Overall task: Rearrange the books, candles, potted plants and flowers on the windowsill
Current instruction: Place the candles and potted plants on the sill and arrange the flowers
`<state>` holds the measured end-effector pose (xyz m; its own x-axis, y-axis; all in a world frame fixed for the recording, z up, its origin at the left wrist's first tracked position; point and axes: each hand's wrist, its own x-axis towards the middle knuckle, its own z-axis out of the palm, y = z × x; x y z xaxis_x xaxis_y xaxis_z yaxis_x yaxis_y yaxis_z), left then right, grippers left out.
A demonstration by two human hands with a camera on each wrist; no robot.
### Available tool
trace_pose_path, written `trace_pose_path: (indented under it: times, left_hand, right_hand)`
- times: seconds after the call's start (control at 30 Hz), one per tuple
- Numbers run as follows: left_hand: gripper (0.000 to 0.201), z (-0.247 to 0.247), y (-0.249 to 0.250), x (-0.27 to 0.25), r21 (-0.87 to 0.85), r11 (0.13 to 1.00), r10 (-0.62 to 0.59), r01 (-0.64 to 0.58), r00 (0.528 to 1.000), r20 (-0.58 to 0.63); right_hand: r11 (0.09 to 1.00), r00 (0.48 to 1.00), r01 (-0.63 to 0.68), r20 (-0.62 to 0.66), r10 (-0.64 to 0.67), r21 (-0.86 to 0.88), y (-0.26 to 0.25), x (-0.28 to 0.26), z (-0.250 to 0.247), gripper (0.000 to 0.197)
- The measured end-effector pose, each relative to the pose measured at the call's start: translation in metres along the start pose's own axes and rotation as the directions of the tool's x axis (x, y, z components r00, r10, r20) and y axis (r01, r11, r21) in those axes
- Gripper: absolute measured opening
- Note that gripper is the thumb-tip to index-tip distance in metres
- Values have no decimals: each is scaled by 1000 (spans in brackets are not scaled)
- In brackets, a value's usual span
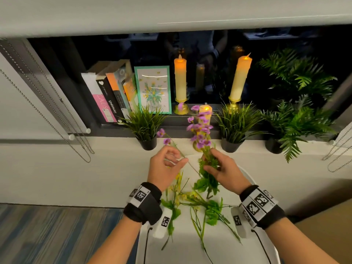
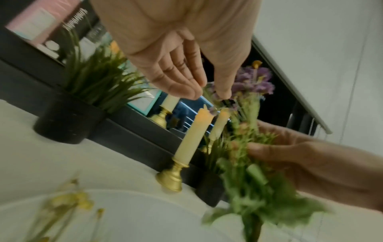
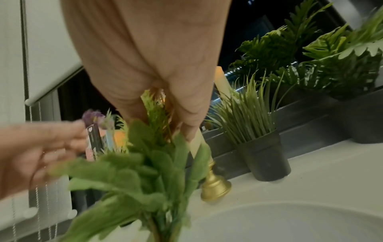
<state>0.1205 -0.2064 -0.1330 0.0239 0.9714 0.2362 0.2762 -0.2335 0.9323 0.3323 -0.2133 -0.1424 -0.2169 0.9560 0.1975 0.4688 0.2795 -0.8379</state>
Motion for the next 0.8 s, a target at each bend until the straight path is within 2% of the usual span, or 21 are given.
trace_pose_path:
  times: [0.07,0.1,0.17,0.27,0.33,0.4,0.5,0.63,0.7,0.8]
  left_hand:
    - [25,-10,-9,-1,51,998,-28,30,999,-41]
    - [26,-12,-12,-1,64,996,-54,56,998,-23]
    - [29,-7,-10,-2,71,992,-109,103,990,93]
    - [43,14,-1,-2,136,985,-143,103,935,325]
    - [41,30,0,-1,186,979,-152,85,910,386]
    - [34,44,0,0,178,979,-157,97,919,361]
    - [34,57,4,5,161,983,-133,88,947,292]
    - [29,74,25,22,133,991,-17,-12,977,211]
    - [29,91,41,32,85,995,29,-48,977,213]
    - [37,127,63,48,45,987,136,-153,956,259]
  right_hand:
    - [998,1000,17,-24,-15,59,-7,1,-10,27]
    - [996,999,31,-23,-29,89,-11,3,-13,24]
    - [988,998,66,-9,-66,142,-21,7,-16,19]
    - [974,991,121,31,-129,191,-39,16,-17,19]
    - [963,986,144,52,-159,227,-48,21,-18,20]
    - [950,986,138,55,-159,279,-54,24,-23,23]
    - [952,988,149,5,-156,267,-57,25,-34,28]
    - [962,990,116,-111,-90,247,-49,21,-64,67]
    - [967,990,93,-124,-65,238,-44,16,-86,82]
    - [991,984,41,-177,-17,131,-34,10,-116,87]
